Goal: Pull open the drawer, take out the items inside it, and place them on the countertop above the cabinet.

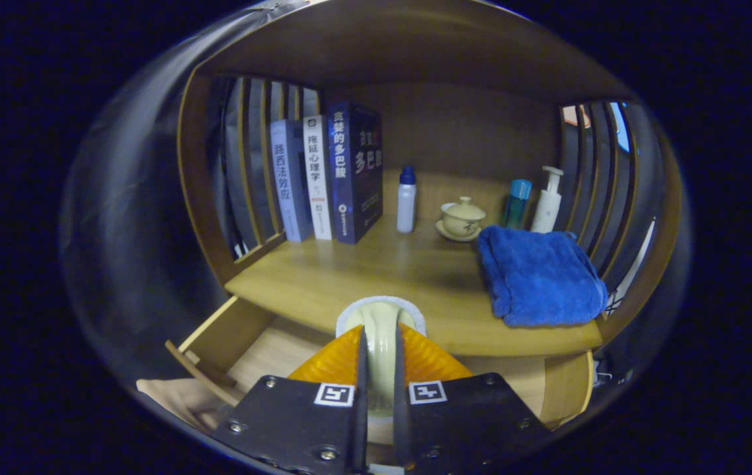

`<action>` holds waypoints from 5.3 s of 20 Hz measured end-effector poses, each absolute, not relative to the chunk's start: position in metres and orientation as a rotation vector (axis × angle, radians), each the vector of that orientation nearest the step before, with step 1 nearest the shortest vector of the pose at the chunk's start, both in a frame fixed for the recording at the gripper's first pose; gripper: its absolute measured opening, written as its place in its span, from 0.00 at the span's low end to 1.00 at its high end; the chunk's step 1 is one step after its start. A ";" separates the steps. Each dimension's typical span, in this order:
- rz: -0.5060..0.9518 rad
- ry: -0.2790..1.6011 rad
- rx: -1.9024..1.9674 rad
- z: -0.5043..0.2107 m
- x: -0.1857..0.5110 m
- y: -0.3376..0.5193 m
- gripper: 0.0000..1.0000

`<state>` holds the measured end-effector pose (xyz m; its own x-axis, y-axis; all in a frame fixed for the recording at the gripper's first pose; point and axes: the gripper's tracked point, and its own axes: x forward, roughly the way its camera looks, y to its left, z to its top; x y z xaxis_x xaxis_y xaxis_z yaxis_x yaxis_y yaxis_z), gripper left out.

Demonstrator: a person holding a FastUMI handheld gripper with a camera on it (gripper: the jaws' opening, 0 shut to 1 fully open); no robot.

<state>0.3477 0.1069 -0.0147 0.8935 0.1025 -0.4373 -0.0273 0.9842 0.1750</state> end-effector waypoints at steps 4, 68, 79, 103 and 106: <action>-0.009 0.395 0.108 -0.008 0.385 0.097 0.16; -0.128 -0.111 0.061 -0.025 0.190 0.129 0.95; -0.214 -0.021 0.181 -0.047 0.194 0.101 0.95; -0.212 -0.033 0.133 -0.042 0.193 0.109 0.95; -0.204 -0.028 0.130 -0.044 0.193 0.112 0.95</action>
